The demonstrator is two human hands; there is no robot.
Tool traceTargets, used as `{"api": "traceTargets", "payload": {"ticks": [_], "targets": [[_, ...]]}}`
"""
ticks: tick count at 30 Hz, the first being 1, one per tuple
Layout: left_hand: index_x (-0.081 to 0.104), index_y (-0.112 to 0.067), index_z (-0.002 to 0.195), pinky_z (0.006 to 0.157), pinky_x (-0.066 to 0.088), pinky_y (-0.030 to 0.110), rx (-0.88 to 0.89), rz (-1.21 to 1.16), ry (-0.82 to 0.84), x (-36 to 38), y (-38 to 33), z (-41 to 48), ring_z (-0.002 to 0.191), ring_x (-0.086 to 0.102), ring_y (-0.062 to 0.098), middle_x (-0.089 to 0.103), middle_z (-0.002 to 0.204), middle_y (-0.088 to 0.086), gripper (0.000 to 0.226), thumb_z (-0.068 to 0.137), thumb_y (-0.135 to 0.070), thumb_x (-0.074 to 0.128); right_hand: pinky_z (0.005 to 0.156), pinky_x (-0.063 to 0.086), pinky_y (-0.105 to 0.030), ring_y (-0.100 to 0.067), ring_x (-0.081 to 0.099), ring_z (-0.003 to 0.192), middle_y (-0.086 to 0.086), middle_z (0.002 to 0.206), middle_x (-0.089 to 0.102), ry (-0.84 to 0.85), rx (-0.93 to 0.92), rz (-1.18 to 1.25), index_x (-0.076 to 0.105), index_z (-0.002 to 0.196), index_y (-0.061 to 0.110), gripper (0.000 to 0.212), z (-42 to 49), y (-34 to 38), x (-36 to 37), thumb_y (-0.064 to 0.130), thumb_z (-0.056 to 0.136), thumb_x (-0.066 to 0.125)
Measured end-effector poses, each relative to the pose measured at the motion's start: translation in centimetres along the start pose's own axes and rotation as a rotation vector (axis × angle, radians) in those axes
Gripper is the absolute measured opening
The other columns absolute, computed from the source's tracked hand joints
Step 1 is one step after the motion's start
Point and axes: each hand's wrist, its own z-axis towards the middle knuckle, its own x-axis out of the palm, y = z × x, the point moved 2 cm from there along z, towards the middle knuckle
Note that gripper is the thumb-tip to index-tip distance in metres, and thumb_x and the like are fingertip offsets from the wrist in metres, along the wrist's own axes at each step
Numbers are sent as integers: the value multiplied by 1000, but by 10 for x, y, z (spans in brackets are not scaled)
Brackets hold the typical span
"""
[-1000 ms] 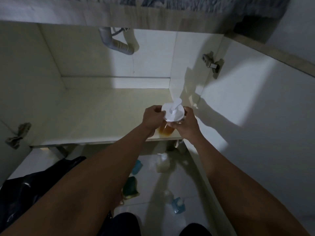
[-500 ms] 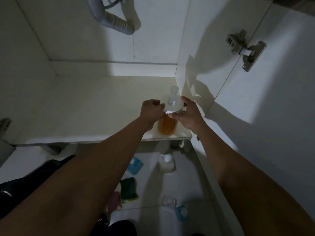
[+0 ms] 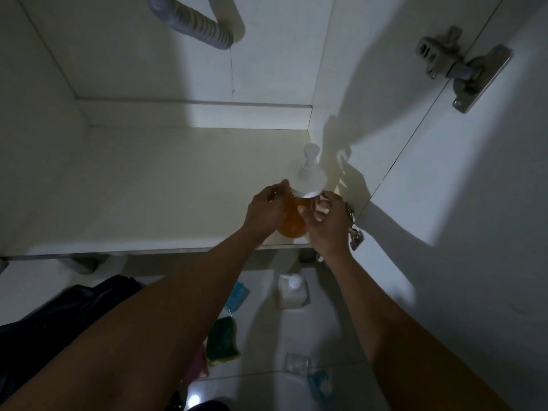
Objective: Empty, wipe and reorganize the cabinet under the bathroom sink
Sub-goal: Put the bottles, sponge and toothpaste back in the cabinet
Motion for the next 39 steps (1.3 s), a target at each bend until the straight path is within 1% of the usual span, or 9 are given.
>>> {"api": "traceTargets", "payload": {"ticks": [9,15,19,22,25,29,33,37,39], "targets": [[51,-34,142,98,54,41,65,-77,-53,21,55,39,113,63,14,63,132,-2,54,95,-61,44,75,53,-14,0,61,85,9,96,57,-103,-25,37,49,111,13,39,23,-45,29,16,83,76],[46,-24,141,103,46,36,84,-38,-16,36,52,95,122,55,16,57,136,-2,42,100,-22,49,85,57,-38,-7,60,90,10,93,62,-226,-35,44,60,101,16,18,92,-54,48,10,85,68],[38,-21,145,92,38,30,145,39,24,45,40,139,116,48,13,52,138,0,50,97,-11,49,92,52,-31,-12,57,105,5,108,60,-166,-97,18,57,120,8,31,131,-54,60,6,89,60],[37,-21,148,98,41,35,170,82,34,51,29,172,126,49,22,51,142,4,58,92,-23,49,75,40,-13,-8,51,101,6,110,53,-77,-114,-105,48,134,10,40,162,-52,66,9,94,55],[35,-21,150,102,42,36,190,106,63,56,20,200,129,48,27,50,144,8,58,95,-27,50,61,35,-16,-7,49,86,10,100,50,44,-136,-244,43,139,16,40,191,-53,80,14,99,49],[25,-25,156,103,47,50,185,153,118,59,11,239,130,48,33,45,149,15,75,86,-29,53,58,37,-21,-7,55,73,9,80,55,94,-164,-351,52,95,31,3,225,-58,100,30,97,51],[26,-26,155,104,46,47,153,154,155,59,7,274,126,51,32,47,146,14,65,94,-21,49,69,39,-27,-17,59,93,-2,101,60,189,-236,-597,53,121,18,25,254,-53,109,24,97,54],[31,-29,153,90,56,39,145,122,162,60,-3,300,110,61,23,53,139,5,54,103,-17,45,77,39,-29,-28,58,115,-9,126,57,209,-201,-776,50,132,12,37,271,-41,104,18,96,55],[29,-29,154,62,60,33,120,127,170,60,-8,305,92,67,20,56,135,5,52,104,-23,45,82,42,-33,-29,55,119,-11,130,54,235,-204,-868,49,133,10,41,278,-35,106,20,94,58]]}}
